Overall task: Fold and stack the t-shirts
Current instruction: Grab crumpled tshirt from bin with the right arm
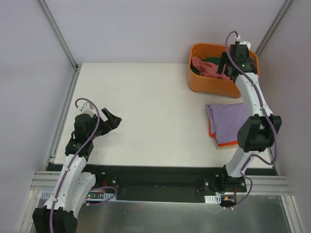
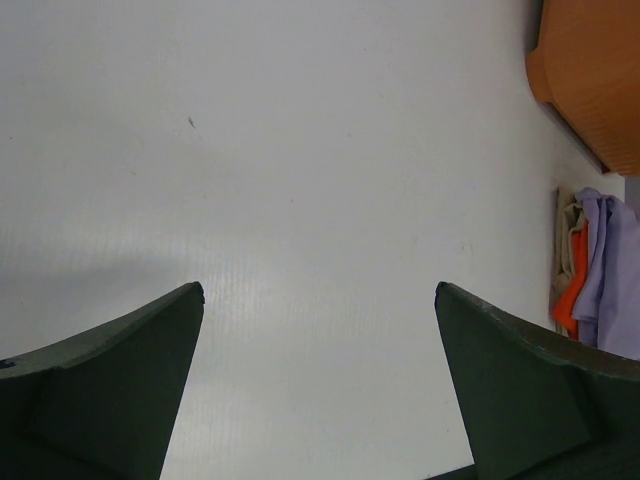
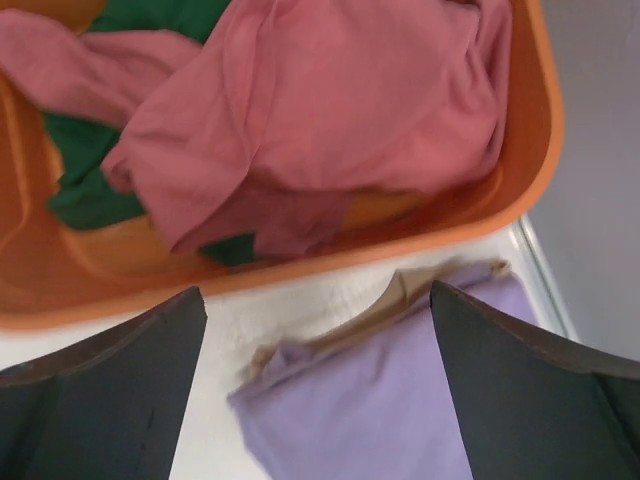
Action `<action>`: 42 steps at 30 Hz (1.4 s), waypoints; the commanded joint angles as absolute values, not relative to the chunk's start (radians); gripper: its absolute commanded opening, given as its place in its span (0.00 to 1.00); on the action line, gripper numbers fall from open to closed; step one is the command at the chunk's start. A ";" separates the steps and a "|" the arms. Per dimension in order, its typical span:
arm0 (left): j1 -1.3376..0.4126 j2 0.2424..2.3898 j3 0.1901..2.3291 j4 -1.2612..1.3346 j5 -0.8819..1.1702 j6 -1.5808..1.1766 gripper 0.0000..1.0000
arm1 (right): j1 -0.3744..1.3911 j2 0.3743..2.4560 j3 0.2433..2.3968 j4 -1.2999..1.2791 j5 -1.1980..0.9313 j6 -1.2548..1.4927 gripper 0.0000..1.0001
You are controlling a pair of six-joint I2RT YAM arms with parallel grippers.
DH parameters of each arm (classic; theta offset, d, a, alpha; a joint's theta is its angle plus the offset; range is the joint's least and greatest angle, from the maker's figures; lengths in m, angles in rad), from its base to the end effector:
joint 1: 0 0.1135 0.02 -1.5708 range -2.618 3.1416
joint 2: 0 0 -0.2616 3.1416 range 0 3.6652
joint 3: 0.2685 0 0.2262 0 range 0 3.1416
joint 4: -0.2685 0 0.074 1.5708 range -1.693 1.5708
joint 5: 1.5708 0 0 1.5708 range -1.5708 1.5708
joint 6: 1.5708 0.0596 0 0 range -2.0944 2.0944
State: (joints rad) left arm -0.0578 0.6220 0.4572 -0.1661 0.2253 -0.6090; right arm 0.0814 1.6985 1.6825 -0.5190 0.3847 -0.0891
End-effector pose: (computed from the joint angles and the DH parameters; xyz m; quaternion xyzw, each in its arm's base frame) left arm 0.1563 -0.0224 0.2464 -0.1572 0.7960 -0.2754 0.5156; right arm 0.3841 0.0089 0.3636 0.0217 0.8578 -0.1680 0.4853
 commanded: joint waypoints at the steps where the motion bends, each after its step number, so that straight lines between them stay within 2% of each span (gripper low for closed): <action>1: -0.055 0.658 0.491 -0.123 0.190 -0.583 0.99 | 0.023 1.905 1.989 -0.643 0.413 -0.170 0.96; 8: -0.055 0.722 0.506 -0.123 0.186 -0.568 0.99 | -0.052 2.173 2.279 -0.647 0.452 -0.241 0.96; 16: -0.055 0.758 0.517 -0.124 0.178 -0.558 0.99 | -0.113 2.345 2.348 -0.554 0.443 -0.344 0.96; 17: -0.055 0.761 0.517 -0.124 0.178 -0.557 0.99 | -0.120 2.358 2.361 -0.555 0.437 -0.347 0.86; 19: -0.055 0.768 0.522 -0.124 0.178 -0.557 0.99 | -0.127 2.362 2.384 -0.555 0.420 -0.338 0.49; 21: -0.055 0.781 0.531 -0.126 0.190 -0.548 0.99 | -0.127 2.336 2.401 -0.542 0.390 -0.350 0.24; 24: -0.055 0.785 0.531 -0.126 0.222 -0.543 0.99 | -0.127 2.249 2.411 -0.522 0.350 -0.342 0.01; 34: -0.055 0.692 0.506 -0.132 0.276 -0.551 0.99 | -0.072 1.781 2.237 -0.413 0.037 -0.112 0.00; 42: -0.055 0.583 0.482 -0.144 0.301 -0.586 0.99 | 0.282 1.530 2.209 -0.427 0.048 -0.138 0.01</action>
State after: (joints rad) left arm -0.0578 0.6243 0.4927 -0.1555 0.2779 -0.5694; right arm 0.1226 1.6253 2.2211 -0.4934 0.1036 -0.1524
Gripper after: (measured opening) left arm 0.990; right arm 0.054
